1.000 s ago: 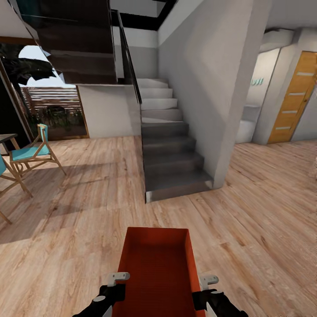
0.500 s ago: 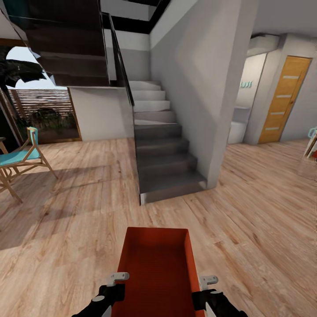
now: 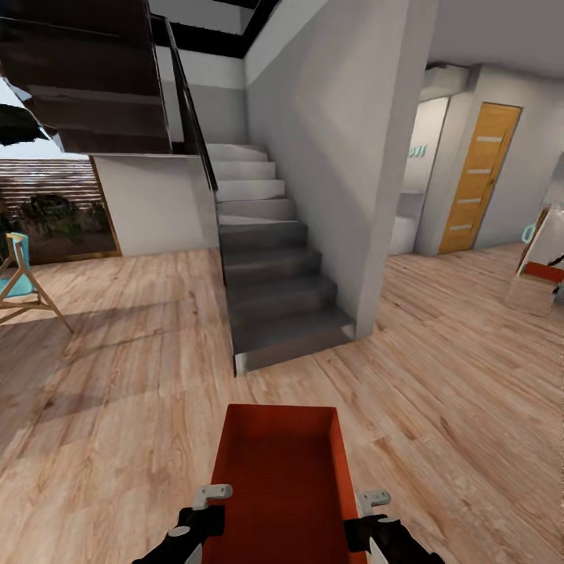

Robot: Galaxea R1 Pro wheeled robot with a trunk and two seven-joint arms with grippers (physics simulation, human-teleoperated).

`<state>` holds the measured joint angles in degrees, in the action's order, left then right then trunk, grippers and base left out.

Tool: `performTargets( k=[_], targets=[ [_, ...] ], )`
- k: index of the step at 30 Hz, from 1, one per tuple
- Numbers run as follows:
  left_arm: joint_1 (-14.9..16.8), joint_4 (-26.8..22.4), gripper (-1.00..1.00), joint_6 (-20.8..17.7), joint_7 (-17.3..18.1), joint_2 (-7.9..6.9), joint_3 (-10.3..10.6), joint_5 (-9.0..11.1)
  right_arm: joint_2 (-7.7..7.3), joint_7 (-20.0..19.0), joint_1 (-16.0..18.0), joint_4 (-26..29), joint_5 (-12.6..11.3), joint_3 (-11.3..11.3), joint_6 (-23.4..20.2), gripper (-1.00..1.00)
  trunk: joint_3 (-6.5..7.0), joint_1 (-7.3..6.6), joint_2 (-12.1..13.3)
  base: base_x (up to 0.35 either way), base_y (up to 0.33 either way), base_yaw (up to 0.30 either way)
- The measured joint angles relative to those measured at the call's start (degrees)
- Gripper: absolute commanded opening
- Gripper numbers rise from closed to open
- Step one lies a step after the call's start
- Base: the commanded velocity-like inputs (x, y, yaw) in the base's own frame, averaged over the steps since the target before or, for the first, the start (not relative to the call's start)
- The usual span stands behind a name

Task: Move the two storage containers from the living room to the garage. In the garage, place one container on the floor and stack the other container on top of it (either order is fine).

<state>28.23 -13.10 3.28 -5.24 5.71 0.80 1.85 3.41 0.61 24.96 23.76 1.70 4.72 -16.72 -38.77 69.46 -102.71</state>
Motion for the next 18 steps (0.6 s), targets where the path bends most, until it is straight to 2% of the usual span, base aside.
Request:
performTargets(
  k=[13,18],
  targets=[
    [0.0,-0.1,-1.00,0.0,1.0,-0.72,-0.2,0.0,0.73,0.9,0.0,0.0,0.0,0.0,0.0,-1.00,0.00,0.00,0.0,0.324,0.093,-0.253],
    [0.0,0.0,-1.00,0.0,0.1,-0.07,0.1,0.1,0.06,0.1,0.0,0.0,0.0,0.0,0.0,-1.00,0.00,0.00,0.0,0.297,0.018,-0.076]
  ],
)
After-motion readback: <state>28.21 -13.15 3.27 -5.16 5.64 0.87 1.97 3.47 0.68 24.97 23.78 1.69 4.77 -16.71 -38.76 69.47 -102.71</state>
